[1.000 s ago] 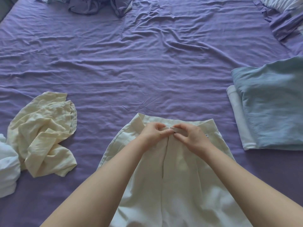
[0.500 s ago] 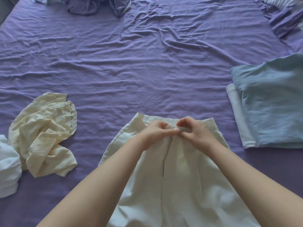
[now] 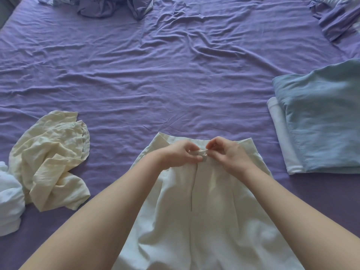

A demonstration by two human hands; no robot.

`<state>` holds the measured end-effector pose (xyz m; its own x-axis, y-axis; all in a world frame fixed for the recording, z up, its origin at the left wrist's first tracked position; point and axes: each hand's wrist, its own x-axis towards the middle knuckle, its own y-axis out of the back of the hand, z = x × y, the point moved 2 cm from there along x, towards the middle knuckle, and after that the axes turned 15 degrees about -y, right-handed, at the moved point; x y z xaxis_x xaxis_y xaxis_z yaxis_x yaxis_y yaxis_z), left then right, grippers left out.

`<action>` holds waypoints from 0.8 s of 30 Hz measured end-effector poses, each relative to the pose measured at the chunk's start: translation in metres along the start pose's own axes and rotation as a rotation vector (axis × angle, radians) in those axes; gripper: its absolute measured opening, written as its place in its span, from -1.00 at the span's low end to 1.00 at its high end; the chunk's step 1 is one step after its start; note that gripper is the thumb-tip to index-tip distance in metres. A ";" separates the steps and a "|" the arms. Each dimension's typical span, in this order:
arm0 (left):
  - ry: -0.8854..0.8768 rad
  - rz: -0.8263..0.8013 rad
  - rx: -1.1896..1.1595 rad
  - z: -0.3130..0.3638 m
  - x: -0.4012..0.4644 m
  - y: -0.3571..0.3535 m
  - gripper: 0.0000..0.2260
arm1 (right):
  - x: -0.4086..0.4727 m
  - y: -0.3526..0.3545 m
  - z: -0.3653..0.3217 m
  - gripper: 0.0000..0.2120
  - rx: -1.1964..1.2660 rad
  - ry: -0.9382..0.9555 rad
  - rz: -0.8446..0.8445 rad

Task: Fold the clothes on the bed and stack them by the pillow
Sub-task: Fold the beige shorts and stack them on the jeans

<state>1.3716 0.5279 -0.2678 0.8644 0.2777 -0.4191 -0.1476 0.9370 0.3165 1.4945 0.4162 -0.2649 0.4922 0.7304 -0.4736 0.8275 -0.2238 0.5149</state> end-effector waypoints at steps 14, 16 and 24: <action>0.417 0.629 0.449 -0.060 -0.035 0.028 -0.54 | 0.006 0.027 0.068 -0.34 -0.500 -0.287 0.288; 0.381 0.699 0.511 -0.061 -0.040 0.037 -0.83 | 0.005 0.031 0.063 -0.40 -0.455 -0.161 0.353; 0.138 1.023 0.559 -0.020 -0.020 0.087 -0.84 | 0.031 0.065 -0.002 -0.43 -0.325 0.087 0.702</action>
<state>1.3321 0.6086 -0.2493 0.4006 0.9005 0.1693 -0.4824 0.0502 0.8745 1.5633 0.4256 -0.2447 0.8375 0.5386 0.0921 0.2021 -0.4619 0.8636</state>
